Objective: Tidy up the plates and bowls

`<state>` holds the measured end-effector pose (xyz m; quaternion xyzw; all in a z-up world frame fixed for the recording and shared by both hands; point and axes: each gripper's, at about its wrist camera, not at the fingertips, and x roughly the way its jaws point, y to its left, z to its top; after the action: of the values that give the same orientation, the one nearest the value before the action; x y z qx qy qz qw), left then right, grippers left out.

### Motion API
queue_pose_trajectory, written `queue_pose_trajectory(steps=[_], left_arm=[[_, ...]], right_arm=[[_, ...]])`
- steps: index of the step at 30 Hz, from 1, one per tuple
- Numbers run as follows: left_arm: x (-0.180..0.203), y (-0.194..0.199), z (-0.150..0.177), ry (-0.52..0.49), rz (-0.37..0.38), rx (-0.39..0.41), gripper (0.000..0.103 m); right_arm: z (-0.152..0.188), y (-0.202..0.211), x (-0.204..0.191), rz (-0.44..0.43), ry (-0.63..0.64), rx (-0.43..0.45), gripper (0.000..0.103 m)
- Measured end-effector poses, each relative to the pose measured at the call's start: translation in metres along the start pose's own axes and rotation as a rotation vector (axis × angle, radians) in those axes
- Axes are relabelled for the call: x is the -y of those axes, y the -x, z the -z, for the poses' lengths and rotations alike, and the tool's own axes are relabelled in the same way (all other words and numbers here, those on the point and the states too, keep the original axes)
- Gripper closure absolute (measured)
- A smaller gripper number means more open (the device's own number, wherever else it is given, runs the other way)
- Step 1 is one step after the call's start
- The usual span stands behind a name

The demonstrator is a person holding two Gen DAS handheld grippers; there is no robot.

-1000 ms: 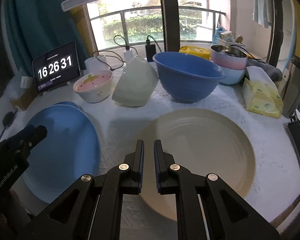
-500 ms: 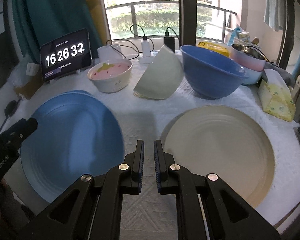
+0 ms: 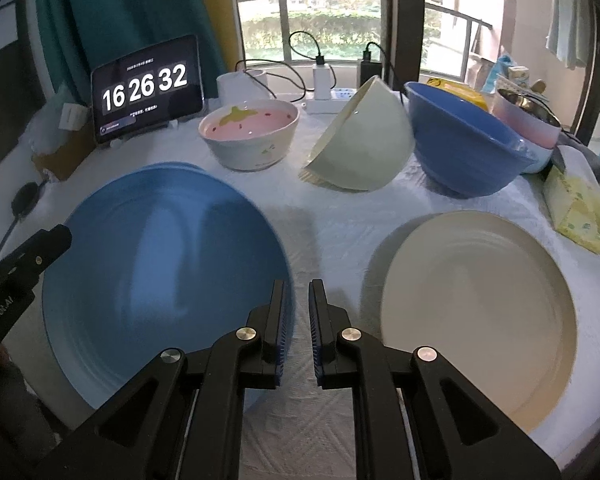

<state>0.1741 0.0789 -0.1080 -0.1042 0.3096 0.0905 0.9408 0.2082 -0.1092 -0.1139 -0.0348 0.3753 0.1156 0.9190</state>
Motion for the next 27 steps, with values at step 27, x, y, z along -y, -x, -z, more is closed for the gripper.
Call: queue_pose_trajectory(steps=[27], left_arm=[[0.009,-0.019,0.015,-0.053,0.018,-0.054,0.079]], right_arm=[[0.008,-0.02,-0.005,-0.021,-0.006,-0.068,0.087]])
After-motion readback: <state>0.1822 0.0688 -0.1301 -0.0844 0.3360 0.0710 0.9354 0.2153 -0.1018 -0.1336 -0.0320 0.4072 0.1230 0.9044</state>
